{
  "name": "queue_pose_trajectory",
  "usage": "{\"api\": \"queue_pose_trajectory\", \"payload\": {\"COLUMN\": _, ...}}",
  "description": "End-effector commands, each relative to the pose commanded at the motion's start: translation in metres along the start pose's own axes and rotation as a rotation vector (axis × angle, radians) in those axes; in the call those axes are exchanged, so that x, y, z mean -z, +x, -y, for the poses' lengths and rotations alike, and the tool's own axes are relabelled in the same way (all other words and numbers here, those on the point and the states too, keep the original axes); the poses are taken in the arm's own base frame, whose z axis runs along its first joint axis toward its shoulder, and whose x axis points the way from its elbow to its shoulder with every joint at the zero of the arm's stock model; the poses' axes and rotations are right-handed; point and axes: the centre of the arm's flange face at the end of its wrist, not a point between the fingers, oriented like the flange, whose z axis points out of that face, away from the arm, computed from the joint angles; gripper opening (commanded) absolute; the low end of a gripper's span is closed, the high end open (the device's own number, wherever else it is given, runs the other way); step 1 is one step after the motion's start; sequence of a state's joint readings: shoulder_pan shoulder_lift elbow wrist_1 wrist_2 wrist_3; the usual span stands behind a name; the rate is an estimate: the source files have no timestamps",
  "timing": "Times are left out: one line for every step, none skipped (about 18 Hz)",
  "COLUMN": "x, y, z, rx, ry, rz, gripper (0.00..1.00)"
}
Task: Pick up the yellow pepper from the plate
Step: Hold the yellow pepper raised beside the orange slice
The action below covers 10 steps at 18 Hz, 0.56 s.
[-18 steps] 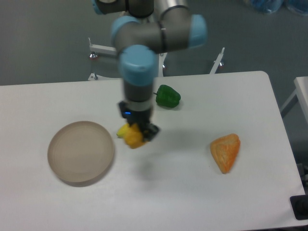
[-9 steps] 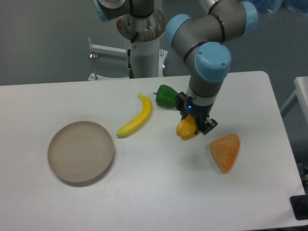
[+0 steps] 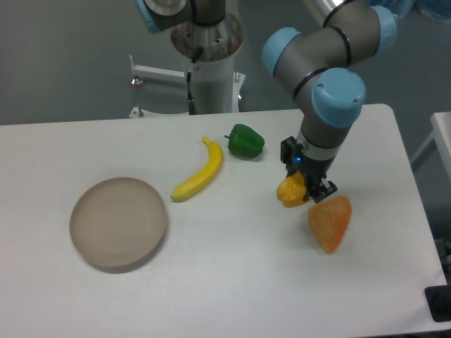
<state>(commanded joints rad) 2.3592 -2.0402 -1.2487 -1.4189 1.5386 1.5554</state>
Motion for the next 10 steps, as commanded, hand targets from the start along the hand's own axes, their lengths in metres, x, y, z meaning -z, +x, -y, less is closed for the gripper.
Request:
{"api": "queue_pose_trajectory", "payload": {"x": 0.001, "y": -0.0002, "z": -0.0031, "rx": -0.002, "ry": 0.0, "rz": 0.0, "gripper": 0.0}}
{"api": "queue_pose_trajectory", "payload": {"x": 0.0019, "y": 0.0001, "z": -0.0041, "rx": -0.008, "ry": 0.0, "rz": 0.0, "gripper": 0.0}}
{"api": "queue_pose_trajectory", "payload": {"x": 0.0027, "y": 0.0005, "z": -0.0051, "rx": -0.015, "ry": 0.0, "rz": -0.001, "gripper": 0.0}}
{"api": "queue_pose_trajectory", "payload": {"x": 0.003, "y": 0.0011, "z": -0.0052, "rx": -0.017, "ry": 0.0, "rz": -0.001, "gripper": 0.0}}
{"api": "queue_pose_trajectory", "payload": {"x": 0.0033, "y": 0.0017, "z": -0.0051, "rx": -0.017, "ry": 0.0, "rz": -0.001, "gripper": 0.0}}
{"api": "queue_pose_trajectory", "payload": {"x": 0.0033, "y": 0.0017, "z": -0.0051, "rx": -0.017, "ry": 0.0, "rz": -0.001, "gripper": 0.0}}
{"api": "queue_pose_trajectory", "payload": {"x": 0.0033, "y": 0.0017, "z": -0.0051, "rx": -0.017, "ry": 0.0, "rz": -0.001, "gripper": 0.0}}
{"api": "queue_pose_trajectory", "payload": {"x": 0.0025, "y": 0.0019, "z": -0.0052, "rx": -0.017, "ry": 0.0, "rz": -0.003, "gripper": 0.0}}
{"api": "queue_pose_trajectory", "payload": {"x": 0.0018, "y": 0.0022, "z": -0.0052, "rx": -0.017, "ry": 0.0, "rz": -0.004, "gripper": 0.0}}
{"api": "queue_pose_trajectory", "payload": {"x": 0.0034, "y": 0.0024, "z": -0.0051, "rx": -0.018, "ry": 0.0, "rz": -0.003, "gripper": 0.0}}
